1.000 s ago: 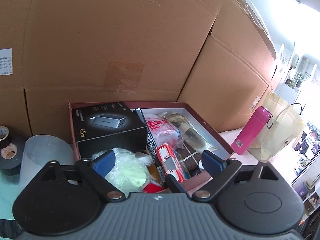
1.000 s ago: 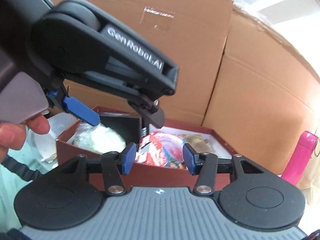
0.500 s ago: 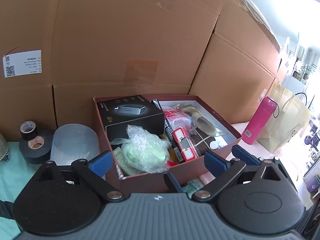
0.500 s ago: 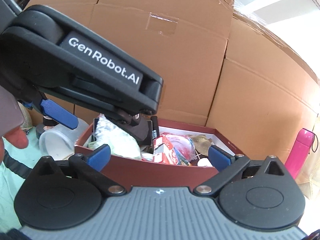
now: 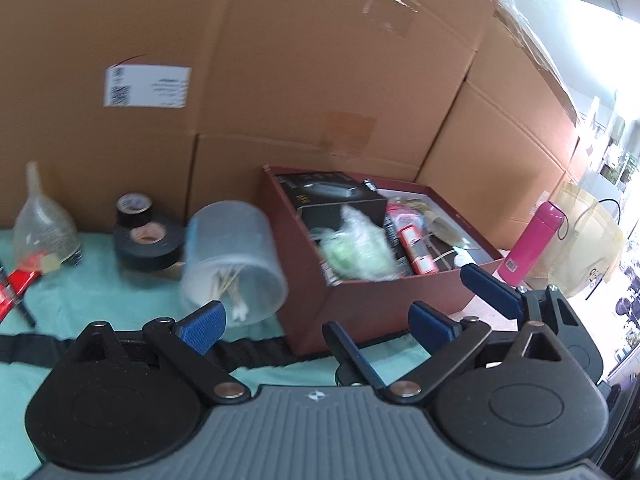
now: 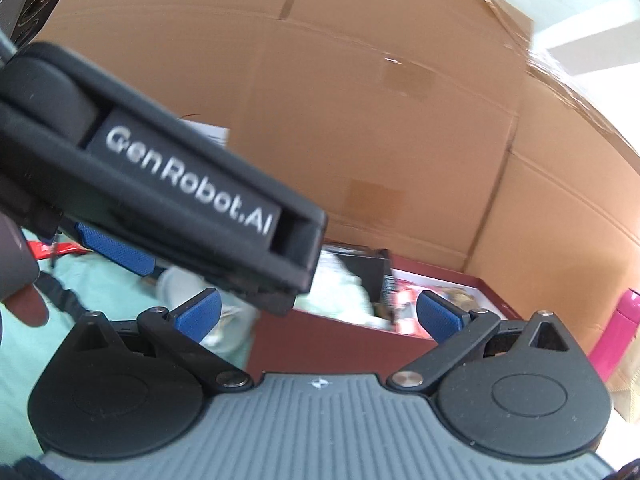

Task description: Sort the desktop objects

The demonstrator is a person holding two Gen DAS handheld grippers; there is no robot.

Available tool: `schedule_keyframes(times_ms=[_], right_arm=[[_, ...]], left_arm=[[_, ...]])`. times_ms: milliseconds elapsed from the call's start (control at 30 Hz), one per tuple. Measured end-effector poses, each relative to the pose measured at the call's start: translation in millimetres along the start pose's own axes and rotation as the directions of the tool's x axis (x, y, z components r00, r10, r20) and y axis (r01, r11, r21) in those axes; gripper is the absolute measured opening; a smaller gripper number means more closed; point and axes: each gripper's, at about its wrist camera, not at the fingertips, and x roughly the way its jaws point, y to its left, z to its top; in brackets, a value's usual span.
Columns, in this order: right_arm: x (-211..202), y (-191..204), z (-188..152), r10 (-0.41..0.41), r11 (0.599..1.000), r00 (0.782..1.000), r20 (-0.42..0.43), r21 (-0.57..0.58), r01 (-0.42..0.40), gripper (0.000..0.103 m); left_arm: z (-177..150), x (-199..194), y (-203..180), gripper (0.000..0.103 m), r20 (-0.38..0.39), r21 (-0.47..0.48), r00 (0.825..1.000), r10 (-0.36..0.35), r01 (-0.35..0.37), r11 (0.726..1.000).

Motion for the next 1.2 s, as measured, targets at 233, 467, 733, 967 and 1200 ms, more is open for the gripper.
schedule_keyframes(times_ms=[233, 467, 733, 967, 1200], right_arm=[[1.1, 41.1, 3.5, 0.117, 0.992, 0.993, -0.011, -0.055, -0.118, 0.101], [12.4, 80.4, 5.0, 0.234, 0.968, 0.971, -0.047, -0.082, -0.237, 0.101], [39.9, 107.5, 17.5, 0.296, 0.951, 0.955, -0.038, -0.082, -0.298, 0.101], [71.5, 125.8, 26.1, 0.326, 0.941, 0.944, -0.055, -0.078, -0.330, 0.098], [102.2, 139.1, 33.5, 0.363, 0.928, 0.929, -0.077, -0.062, -0.368, 0.085]], left_arm=[[-22.8, -25.1, 49.2, 0.101, -0.005, -0.125, 0.999, 0.041, -0.041, 0.991], [-25.5, -39.7, 99.2, 0.101, 0.003, -0.196, 0.992, 0.126, -0.123, 0.973], [-17.2, -53.8, 140.5, 0.100, 0.041, -0.255, 0.983, 0.179, -0.163, 0.953], [-8.1, -49.5, 166.2, 0.099, 0.039, -0.284, 0.976, 0.216, -0.196, 0.939], [15.6, -35.0, 181.7, 0.090, 0.046, -0.269, 0.970, 0.237, -0.217, 0.939]])
